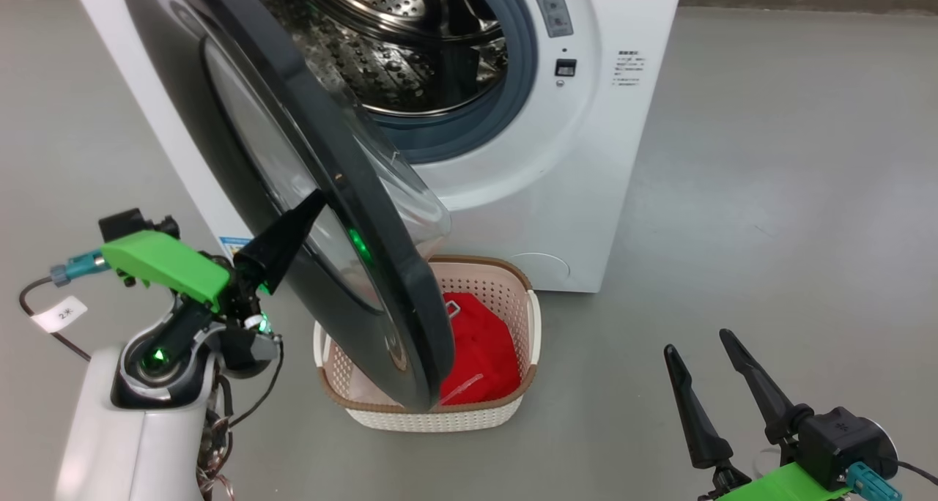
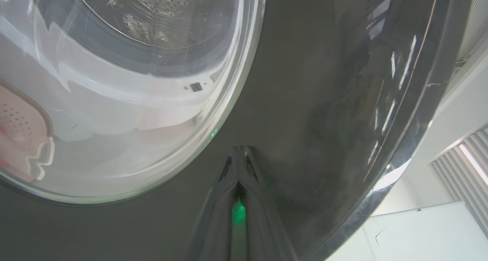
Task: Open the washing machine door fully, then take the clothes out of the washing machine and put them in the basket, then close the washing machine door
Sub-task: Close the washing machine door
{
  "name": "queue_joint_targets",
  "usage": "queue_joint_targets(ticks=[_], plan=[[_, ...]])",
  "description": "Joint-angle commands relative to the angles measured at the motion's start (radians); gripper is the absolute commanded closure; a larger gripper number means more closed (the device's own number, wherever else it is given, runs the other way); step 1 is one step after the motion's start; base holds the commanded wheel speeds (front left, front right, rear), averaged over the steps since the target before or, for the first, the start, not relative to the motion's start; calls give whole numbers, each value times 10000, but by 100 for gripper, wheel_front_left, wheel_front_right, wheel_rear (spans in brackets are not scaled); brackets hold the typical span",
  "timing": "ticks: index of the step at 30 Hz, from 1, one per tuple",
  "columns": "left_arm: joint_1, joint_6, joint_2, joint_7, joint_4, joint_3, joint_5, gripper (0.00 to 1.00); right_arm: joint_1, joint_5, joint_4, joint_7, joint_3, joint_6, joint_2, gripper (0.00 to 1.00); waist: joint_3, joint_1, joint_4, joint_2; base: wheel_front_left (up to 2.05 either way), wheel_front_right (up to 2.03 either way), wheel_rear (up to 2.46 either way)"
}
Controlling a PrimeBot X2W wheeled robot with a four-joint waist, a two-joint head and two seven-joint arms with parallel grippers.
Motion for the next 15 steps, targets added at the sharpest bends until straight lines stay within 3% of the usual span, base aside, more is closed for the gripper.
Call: queue_joint_targets(ticks=[1,15], plan=[[-489,-221,118,-11,-222,162,-79,100,-450,13,-265,-36,210,62,-87,0,45,0,-119,0,0,0,0],[-801,-467,118,-259,13,-20,-307,100,-545,13,-385,23,202,62,-87,0,380,0,-705,0,0,0,0]])
